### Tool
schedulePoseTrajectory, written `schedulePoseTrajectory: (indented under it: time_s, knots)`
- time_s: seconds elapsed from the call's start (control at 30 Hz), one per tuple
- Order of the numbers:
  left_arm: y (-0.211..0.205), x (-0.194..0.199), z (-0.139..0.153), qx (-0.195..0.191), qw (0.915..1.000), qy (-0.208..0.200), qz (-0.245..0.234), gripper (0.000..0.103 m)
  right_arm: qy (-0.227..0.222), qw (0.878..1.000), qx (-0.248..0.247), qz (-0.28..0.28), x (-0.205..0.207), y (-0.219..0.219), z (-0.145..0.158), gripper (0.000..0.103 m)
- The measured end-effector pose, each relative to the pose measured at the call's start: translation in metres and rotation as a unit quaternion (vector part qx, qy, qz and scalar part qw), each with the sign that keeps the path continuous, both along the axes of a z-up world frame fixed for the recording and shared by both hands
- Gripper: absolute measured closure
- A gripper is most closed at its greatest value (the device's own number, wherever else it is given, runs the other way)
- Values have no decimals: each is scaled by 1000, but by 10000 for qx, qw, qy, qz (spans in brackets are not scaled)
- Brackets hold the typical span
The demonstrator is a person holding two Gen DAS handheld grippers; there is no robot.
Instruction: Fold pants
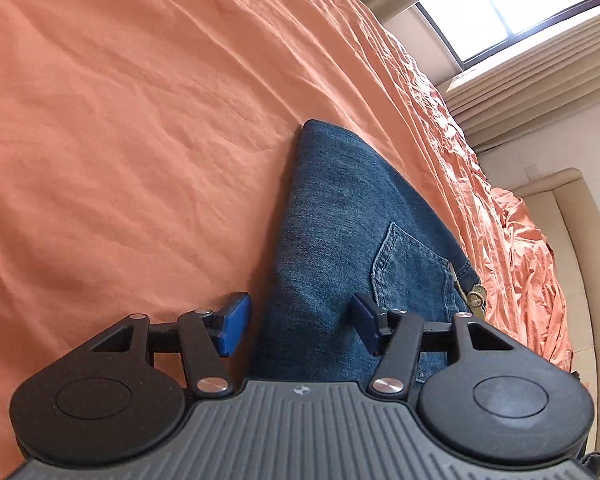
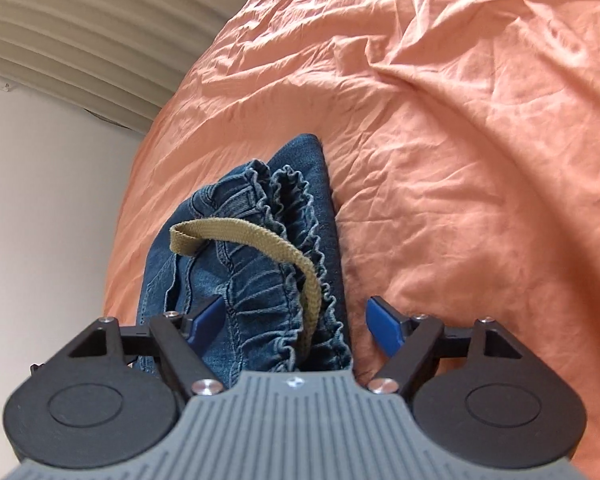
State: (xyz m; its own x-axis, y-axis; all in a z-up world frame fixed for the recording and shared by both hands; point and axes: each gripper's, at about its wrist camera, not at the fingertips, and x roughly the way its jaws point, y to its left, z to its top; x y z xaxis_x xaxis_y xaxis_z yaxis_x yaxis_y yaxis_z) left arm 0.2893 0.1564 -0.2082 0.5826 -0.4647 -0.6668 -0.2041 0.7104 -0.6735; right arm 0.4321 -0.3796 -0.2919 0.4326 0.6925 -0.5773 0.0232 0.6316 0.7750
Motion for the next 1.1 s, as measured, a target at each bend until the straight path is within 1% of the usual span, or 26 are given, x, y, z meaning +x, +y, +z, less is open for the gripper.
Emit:
schedulePoseTrajectory:
  time_s: [0.1, 0.13, 0.2, 0.23, 0.27, 0.3, 0.33, 0.4, 0.43, 0.47, 0.5, 0.57, 0.6, 0.7, 0.77, 0.87, 1.0, 1.1]
  knots:
    - [-3, 11, -6, -54, 9999, -45, -119, 38, -47, 9996, 262, 27, 11, 0, -13, 38]
    - [-3, 14, -8, -107, 9998, -61, -149, 39, -67, 9993, 360, 34, 14, 1, -16, 41]
    - [-3, 20, -12, -150, 9997, -56, -200, 53, -64, 9985, 537, 24, 21, 2, -22, 48]
    - [-3, 21, -14, -135, 9997, -72, -201, 57, -64, 9981, 609, 17, 24, 2, -25, 52]
    - [-4, 21, -15, -149, 9996, -96, -215, 63, -100, 9978, 653, 26, 25, 3, -27, 55]
    - [-5, 21, -15, -129, 9996, -120, -219, 66, -165, 9976, 671, 45, 25, 2, -28, 60]
    - [-5, 20, -14, -121, 9996, -139, -224, 67, -242, 9975, 664, 76, 24, 3, -27, 66]
    - [-6, 17, -10, -62, 9996, -172, -219, 76, -394, 9974, 593, 122, 17, 4, -21, 71]
    - [-8, 17, -7, 10, 9995, -195, -235, 80, -434, 9975, 538, 132, 15, 5, -17, 74]
    - [-11, 17, -3, 116, 9993, -226, -257, 86, -479, 9977, 458, 141, 14, 6, -12, 75]
    - [-15, 16, 2, 244, 9990, -247, -285, 89, -540, 9978, 360, 162, 15, 10, -6, 77]
    - [-25, 17, 13, 628, 9972, -260, -316, 92, -666, 9974, 160, 229, 13, 15, 6, 79]
    - [-29, 15, 18, 754, 9963, -268, -313, 94, -720, 9971, 82, 252, 11, 16, 13, 80]
    - [-41, 10, 35, 1040, 9934, -362, -313, 96, -881, 9956, -61, 309, 5, 19, 34, 82]
    - [-46, 3, 47, 1163, 9915, -464, -346, 96, -1016, 9939, -196, 368, -2, 23, 51, 83]
    - [-53, -12, 68, 1481, 9857, -653, -469, 96, -1185, 9912, -357, 468, -14, 31, 75, 83]
    - [-47, -33, 94, 1657, 9810, -867, -518, 97, -1359, 9880, -423, 605, -34, 41, 101, 84]
    - [-38, -48, 111, 1758, 9782, -1006, -452, 97, -1476, 9857, -415, 703, -50, 52, 117, 84]
